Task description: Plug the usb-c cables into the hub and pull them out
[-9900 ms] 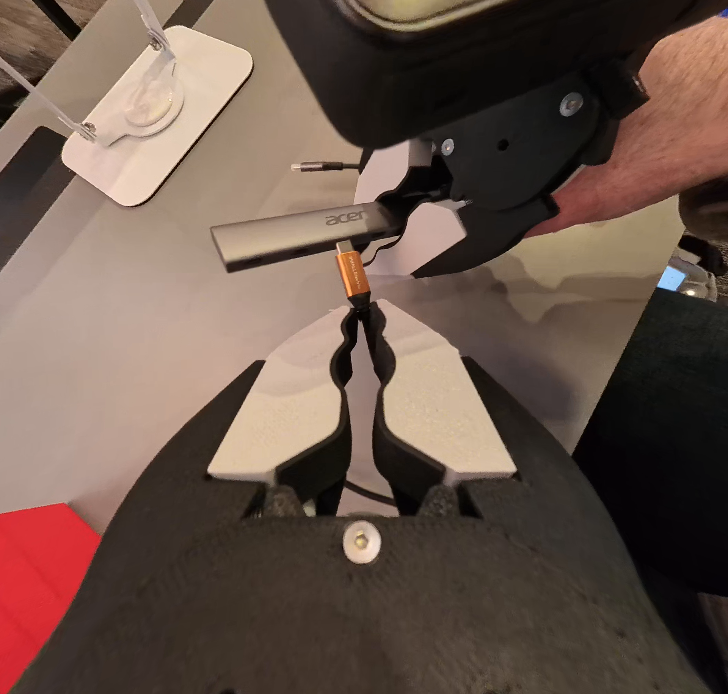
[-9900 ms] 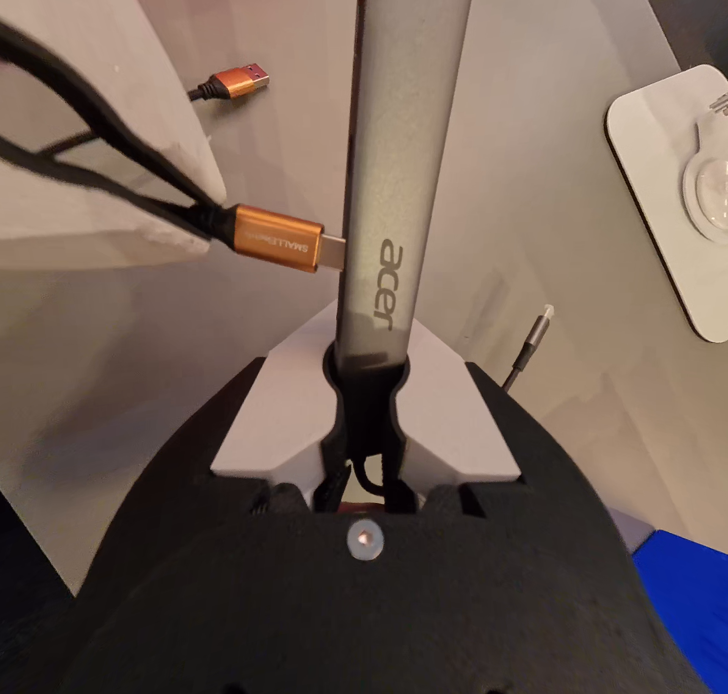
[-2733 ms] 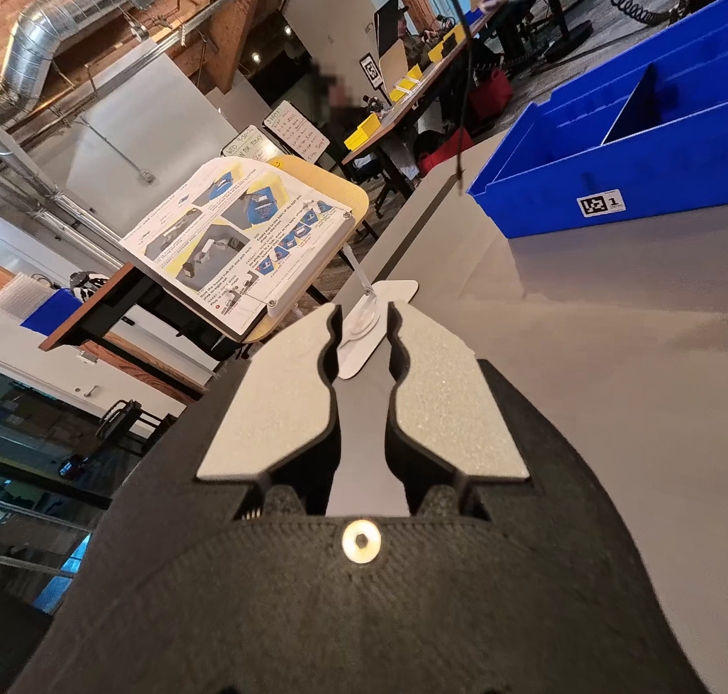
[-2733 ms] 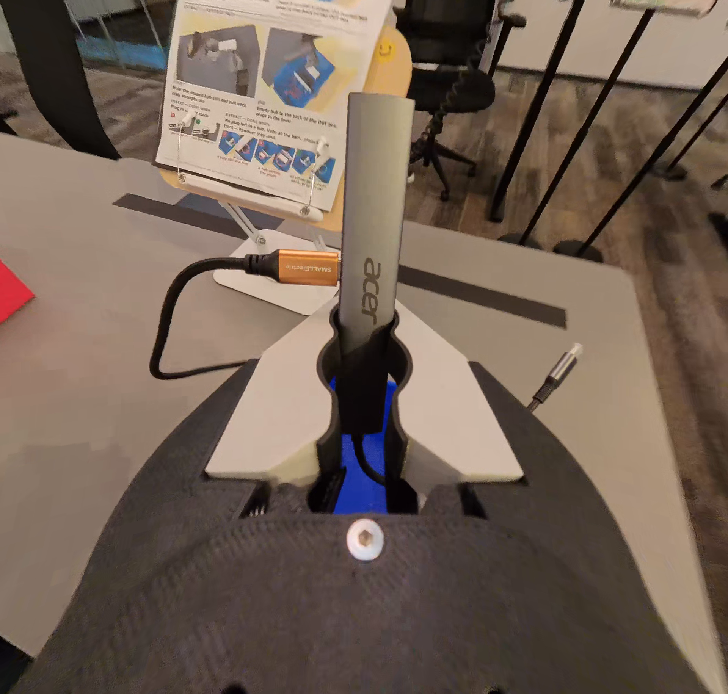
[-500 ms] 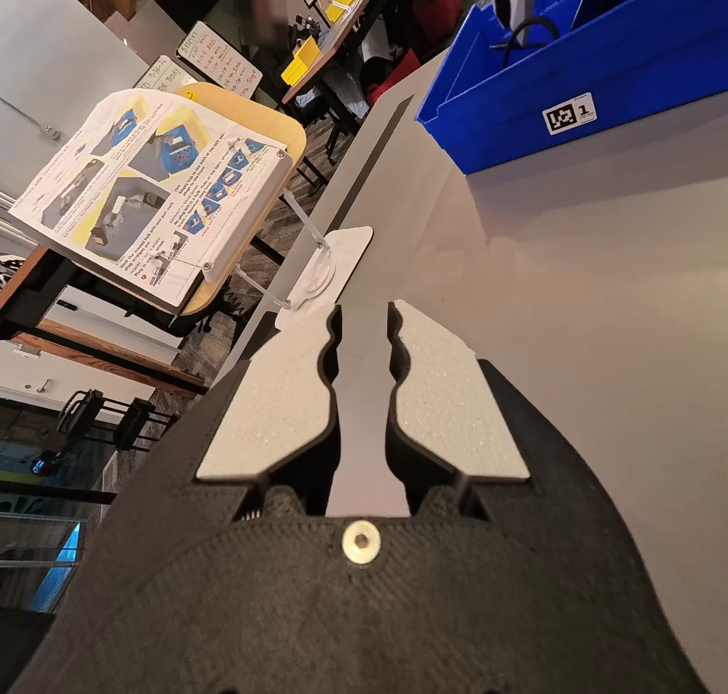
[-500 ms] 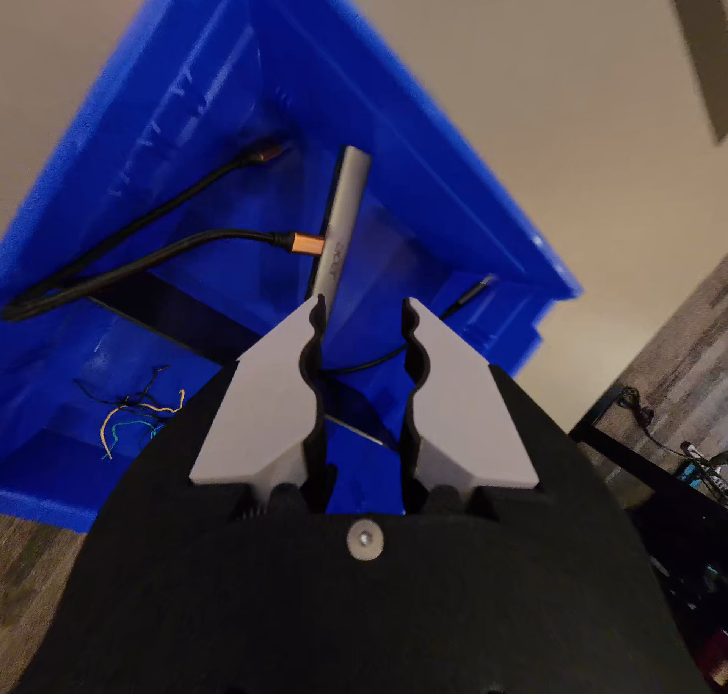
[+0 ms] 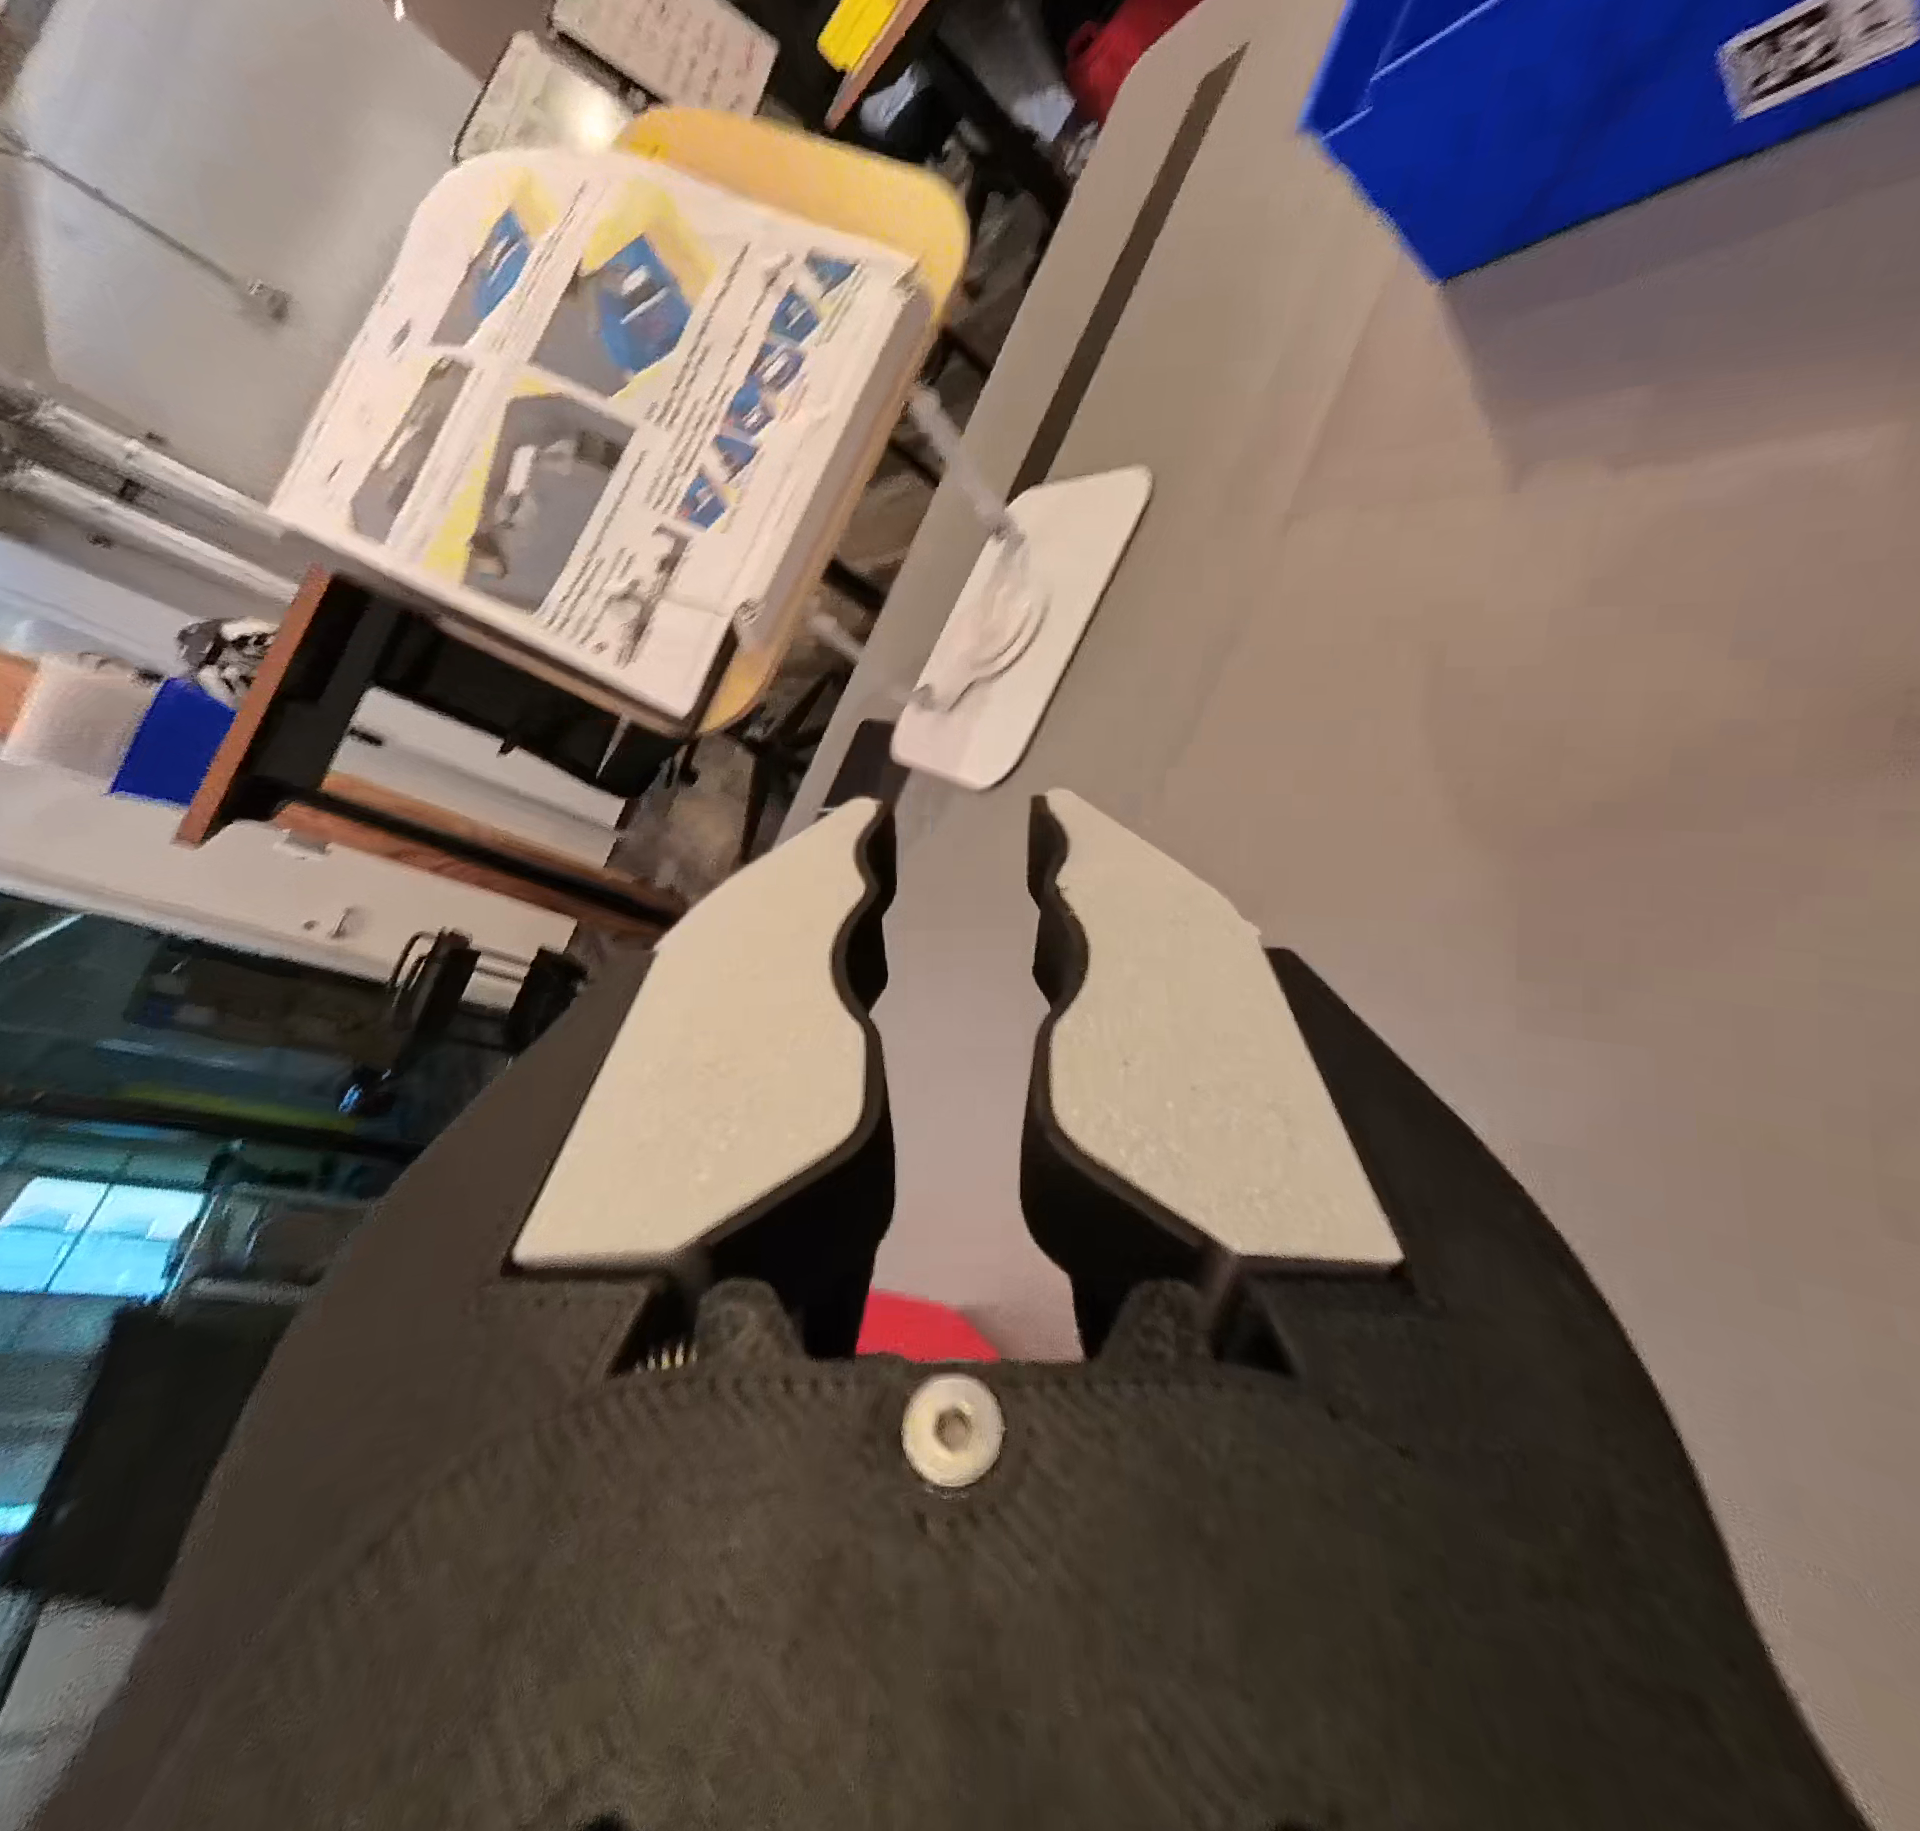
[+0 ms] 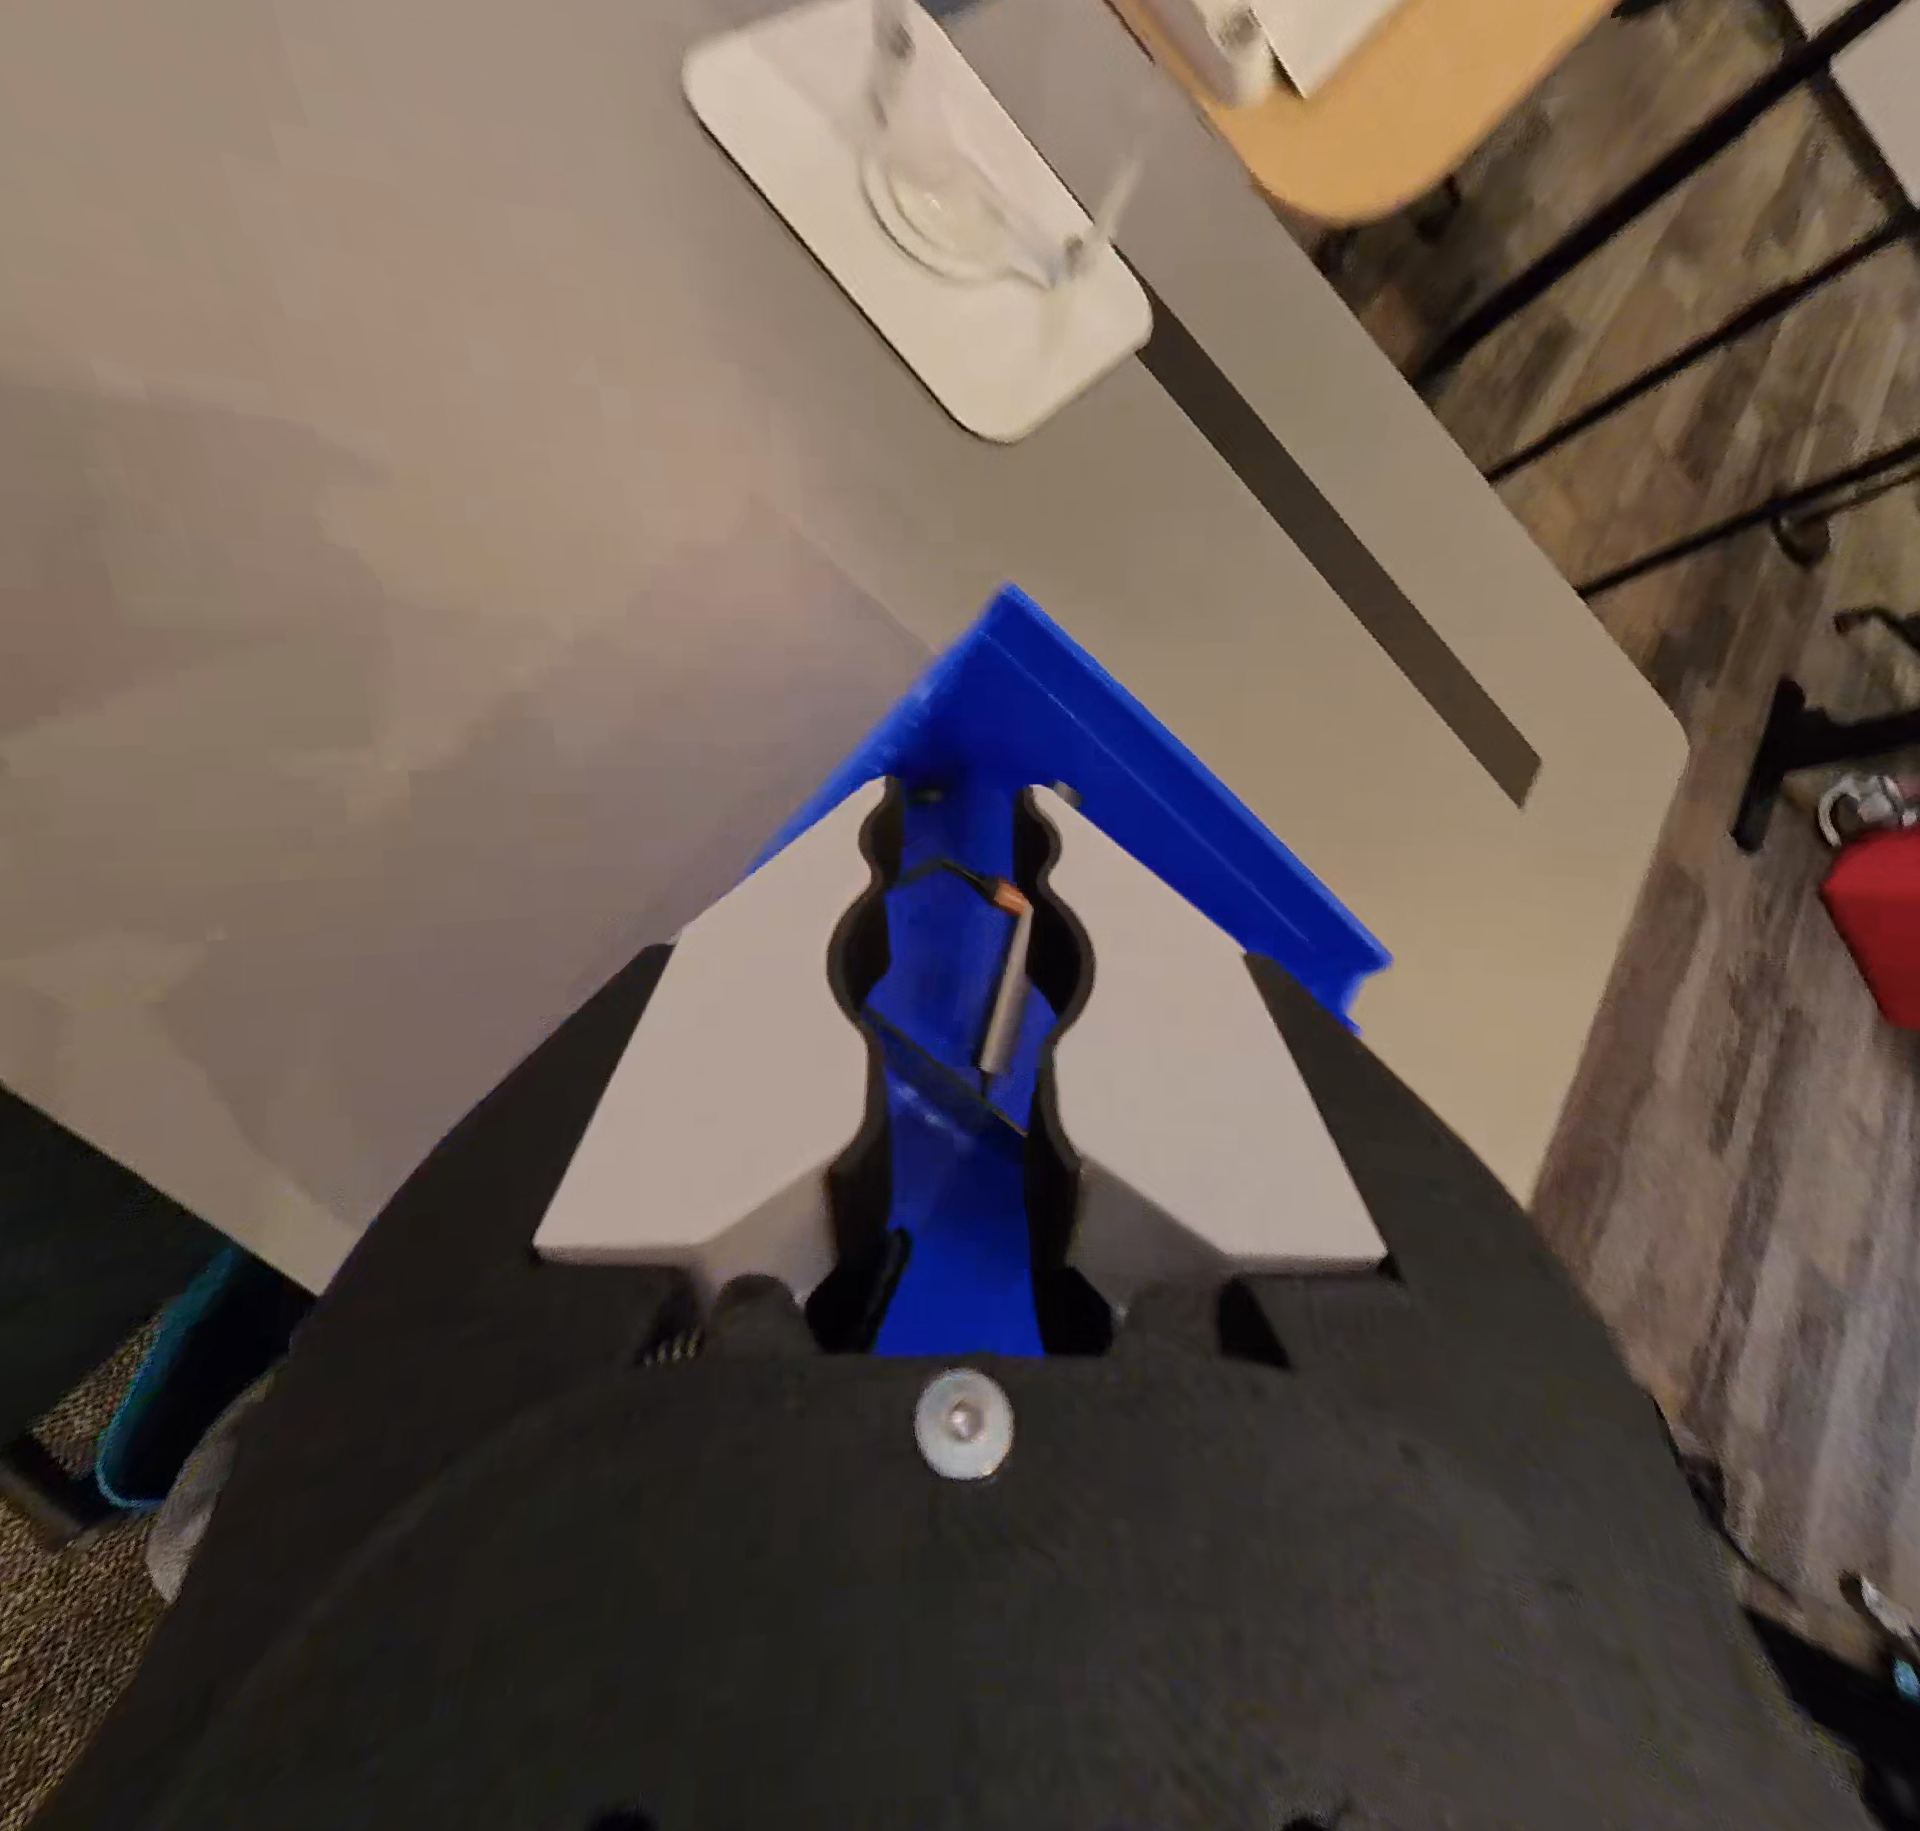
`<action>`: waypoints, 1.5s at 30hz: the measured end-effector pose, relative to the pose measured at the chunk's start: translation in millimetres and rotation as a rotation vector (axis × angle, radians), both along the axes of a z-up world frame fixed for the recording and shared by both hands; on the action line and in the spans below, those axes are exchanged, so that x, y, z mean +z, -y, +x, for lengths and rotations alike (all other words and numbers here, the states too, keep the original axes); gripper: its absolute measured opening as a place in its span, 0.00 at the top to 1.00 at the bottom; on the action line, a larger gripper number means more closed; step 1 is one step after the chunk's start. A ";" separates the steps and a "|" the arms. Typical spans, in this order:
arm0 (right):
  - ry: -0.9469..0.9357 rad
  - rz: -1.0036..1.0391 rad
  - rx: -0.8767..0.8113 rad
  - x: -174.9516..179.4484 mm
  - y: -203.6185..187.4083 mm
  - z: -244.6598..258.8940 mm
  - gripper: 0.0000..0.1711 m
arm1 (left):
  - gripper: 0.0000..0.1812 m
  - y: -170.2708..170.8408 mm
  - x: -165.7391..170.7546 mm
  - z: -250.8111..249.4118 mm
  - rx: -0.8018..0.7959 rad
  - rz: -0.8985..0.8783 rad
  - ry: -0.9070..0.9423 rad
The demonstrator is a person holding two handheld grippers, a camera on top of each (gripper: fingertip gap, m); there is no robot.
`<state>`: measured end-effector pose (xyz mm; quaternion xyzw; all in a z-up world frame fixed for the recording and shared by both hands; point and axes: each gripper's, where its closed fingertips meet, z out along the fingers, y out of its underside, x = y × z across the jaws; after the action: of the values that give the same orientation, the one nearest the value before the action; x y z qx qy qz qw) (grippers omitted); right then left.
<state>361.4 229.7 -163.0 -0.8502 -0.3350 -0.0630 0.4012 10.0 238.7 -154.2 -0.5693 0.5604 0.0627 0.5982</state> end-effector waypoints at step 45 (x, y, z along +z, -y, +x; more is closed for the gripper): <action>-0.340 -0.122 0.550 -80.1 90.0 -281.8 0.95 | 0.80 -104.8 -120.1 -222.7 0.370 -0.533 -0.607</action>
<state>79.6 139.7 -243.1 -0.7488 -0.4832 0.2107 0.4017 -212.7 343.4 -274.2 -0.7501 0.5960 0.1863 0.2178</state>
